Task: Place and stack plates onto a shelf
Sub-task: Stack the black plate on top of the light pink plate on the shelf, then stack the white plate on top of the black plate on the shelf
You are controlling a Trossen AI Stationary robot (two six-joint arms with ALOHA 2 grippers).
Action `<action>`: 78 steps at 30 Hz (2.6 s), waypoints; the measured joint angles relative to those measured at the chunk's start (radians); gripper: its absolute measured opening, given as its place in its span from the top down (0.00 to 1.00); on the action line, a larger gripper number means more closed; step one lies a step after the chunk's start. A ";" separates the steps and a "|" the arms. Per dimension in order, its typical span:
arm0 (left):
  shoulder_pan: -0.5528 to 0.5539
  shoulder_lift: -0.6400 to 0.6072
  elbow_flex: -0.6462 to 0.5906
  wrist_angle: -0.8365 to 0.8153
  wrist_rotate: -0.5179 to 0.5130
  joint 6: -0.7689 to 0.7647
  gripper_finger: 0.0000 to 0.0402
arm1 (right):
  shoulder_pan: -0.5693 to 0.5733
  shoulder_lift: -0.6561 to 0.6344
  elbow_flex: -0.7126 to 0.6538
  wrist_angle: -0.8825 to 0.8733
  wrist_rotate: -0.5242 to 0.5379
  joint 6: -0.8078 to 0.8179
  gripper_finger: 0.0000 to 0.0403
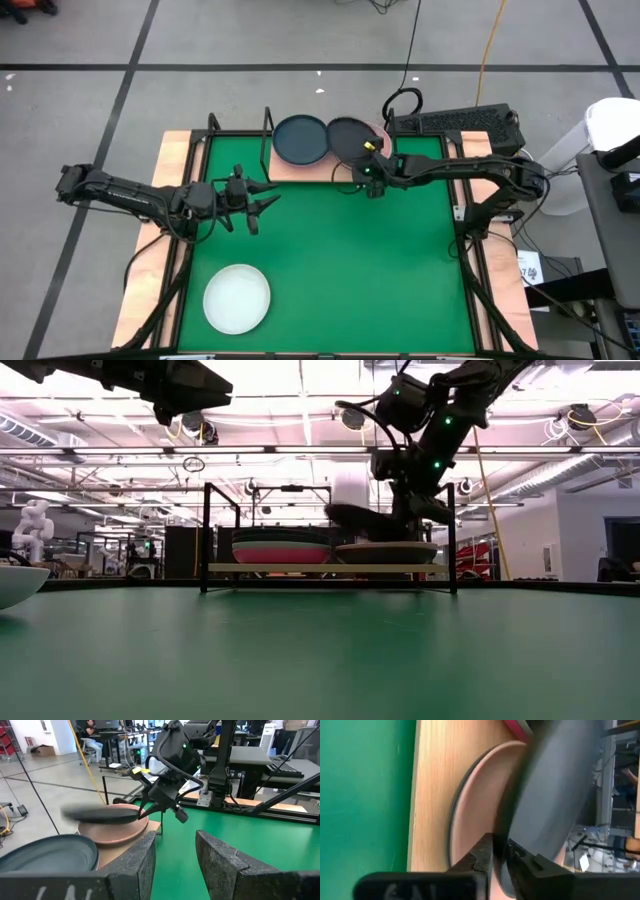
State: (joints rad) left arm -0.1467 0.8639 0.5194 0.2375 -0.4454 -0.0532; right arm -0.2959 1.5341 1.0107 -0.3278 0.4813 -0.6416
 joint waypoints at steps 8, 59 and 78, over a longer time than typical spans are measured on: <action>0.000 0.000 0.000 0.000 -0.001 0.000 0.64 | 0.000 0.000 0.000 -0.021 0.044 0.019 0.74; 0.008 0.533 0.221 -0.943 0.934 -0.269 0.64 | 0.349 -0.665 -0.438 0.698 -0.378 0.289 0.64; 0.010 0.681 0.204 -0.924 0.998 -0.202 0.96 | 0.349 -0.665 -0.438 0.676 -0.378 0.289 0.64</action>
State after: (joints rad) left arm -0.1366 1.5452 0.7231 -0.6862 0.5529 -0.2553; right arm 0.0536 0.8692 0.5728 0.3477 0.1032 -0.3523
